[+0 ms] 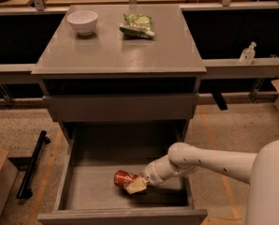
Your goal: Place coke can into middle drawer
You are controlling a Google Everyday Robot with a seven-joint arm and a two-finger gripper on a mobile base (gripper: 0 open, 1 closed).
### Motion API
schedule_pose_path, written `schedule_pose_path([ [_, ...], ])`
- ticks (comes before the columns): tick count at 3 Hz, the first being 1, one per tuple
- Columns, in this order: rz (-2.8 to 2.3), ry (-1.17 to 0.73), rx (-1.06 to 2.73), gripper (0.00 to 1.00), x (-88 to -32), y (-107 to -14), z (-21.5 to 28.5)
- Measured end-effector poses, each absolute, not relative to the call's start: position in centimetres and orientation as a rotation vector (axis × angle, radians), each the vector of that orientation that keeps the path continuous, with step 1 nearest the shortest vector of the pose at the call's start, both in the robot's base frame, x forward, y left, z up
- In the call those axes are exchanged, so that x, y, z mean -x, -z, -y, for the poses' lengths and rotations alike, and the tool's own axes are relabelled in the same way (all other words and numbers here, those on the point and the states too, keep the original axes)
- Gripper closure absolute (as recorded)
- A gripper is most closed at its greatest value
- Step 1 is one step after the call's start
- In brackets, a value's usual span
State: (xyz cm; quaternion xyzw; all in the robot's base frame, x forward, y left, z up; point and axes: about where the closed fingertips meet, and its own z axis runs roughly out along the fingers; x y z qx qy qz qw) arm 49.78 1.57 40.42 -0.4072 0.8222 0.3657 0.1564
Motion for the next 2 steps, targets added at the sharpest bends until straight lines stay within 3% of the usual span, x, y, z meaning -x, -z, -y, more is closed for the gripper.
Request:
schedule_pose_path([
  [1, -2.340, -1.022, 1.185, 0.05, -49.09, -41.31, -1.80],
  [2, -2.340, -1.023, 1.188, 0.00, -48.99, -41.28, -1.89],
])
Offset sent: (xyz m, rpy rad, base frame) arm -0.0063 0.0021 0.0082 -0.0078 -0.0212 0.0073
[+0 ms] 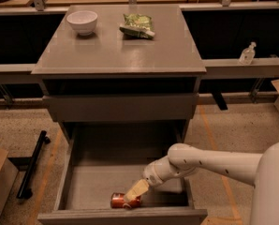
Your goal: Place coke can into middle drawer
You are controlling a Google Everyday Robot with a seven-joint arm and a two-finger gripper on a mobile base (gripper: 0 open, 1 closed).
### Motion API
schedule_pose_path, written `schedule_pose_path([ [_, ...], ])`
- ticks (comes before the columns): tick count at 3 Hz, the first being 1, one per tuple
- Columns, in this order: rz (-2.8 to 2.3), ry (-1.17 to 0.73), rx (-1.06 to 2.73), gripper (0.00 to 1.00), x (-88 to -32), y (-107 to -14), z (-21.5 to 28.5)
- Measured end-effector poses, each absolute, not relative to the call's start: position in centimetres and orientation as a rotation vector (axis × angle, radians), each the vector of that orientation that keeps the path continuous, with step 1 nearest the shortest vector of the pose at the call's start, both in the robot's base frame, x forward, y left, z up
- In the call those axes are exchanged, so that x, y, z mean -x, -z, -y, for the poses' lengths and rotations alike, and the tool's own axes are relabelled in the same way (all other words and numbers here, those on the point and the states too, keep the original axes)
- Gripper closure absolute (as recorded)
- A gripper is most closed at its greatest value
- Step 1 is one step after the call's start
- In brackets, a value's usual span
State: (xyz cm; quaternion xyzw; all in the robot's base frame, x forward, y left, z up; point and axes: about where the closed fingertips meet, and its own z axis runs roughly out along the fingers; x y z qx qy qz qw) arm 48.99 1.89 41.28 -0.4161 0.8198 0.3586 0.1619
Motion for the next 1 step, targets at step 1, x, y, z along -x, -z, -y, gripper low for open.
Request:
schedule_pose_path([
  [1, -2.340, -1.024, 1.188, 0.00, -48.99, -41.28, -1.90],
])
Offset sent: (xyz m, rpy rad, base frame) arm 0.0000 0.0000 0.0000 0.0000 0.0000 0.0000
